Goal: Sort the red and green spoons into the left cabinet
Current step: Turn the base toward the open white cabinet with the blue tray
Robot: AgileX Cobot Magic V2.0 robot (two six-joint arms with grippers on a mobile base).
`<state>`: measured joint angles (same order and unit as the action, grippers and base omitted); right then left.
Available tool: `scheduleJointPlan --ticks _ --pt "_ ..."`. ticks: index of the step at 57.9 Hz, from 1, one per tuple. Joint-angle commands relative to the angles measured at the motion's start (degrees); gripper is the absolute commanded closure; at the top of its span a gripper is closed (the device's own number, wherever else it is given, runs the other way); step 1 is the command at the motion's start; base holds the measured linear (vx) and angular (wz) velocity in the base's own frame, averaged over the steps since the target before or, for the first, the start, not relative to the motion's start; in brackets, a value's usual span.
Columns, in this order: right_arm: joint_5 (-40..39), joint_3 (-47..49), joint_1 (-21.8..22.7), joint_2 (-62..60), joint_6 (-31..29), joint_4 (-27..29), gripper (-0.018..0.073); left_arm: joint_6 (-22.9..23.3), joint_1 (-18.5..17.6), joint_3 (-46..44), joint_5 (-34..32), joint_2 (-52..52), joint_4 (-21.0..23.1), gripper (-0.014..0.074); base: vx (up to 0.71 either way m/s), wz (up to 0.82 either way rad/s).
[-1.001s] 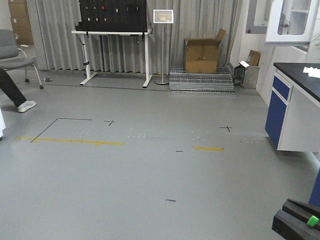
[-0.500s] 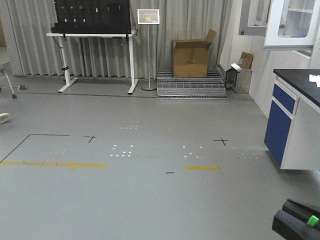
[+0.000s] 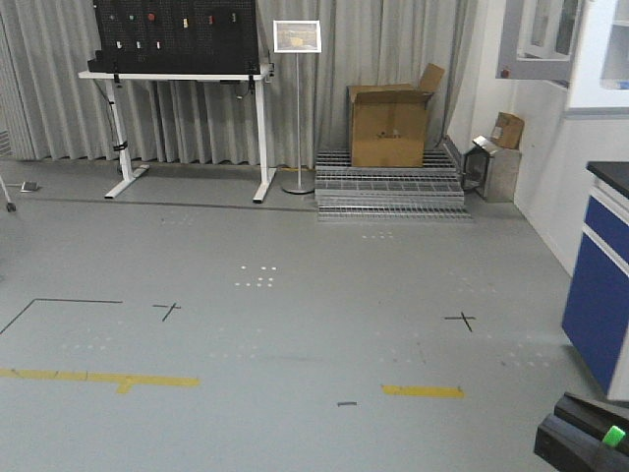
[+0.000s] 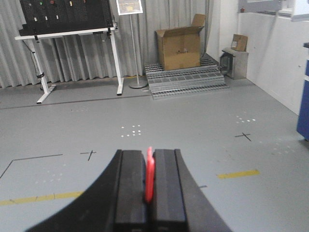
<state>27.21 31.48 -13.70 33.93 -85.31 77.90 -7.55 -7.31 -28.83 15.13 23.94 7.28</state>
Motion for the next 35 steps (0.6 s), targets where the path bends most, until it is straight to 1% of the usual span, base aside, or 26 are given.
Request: scheduleJointPlan --ticks 1,16,35 --pt "-0.9 1.6 0.0 0.2 -0.1 2.3 0.0562 0.3 -0.1 -1.6 -4.9 0.3 0.5 0.06 0.7 0.1" --pt "-0.6 1.6 0.0 0.2 -0.1 2.3 0.0562 0.3 -0.1 -1.6 -4.8 0.2 0.5 0.06 0.7 0.08" --pt "-0.7 1.6 0.0 0.2 -0.1 2.3 0.0562 0.3 -0.1 -1.6 -4.8 0.3 0.5 0.06 0.7 -0.01"
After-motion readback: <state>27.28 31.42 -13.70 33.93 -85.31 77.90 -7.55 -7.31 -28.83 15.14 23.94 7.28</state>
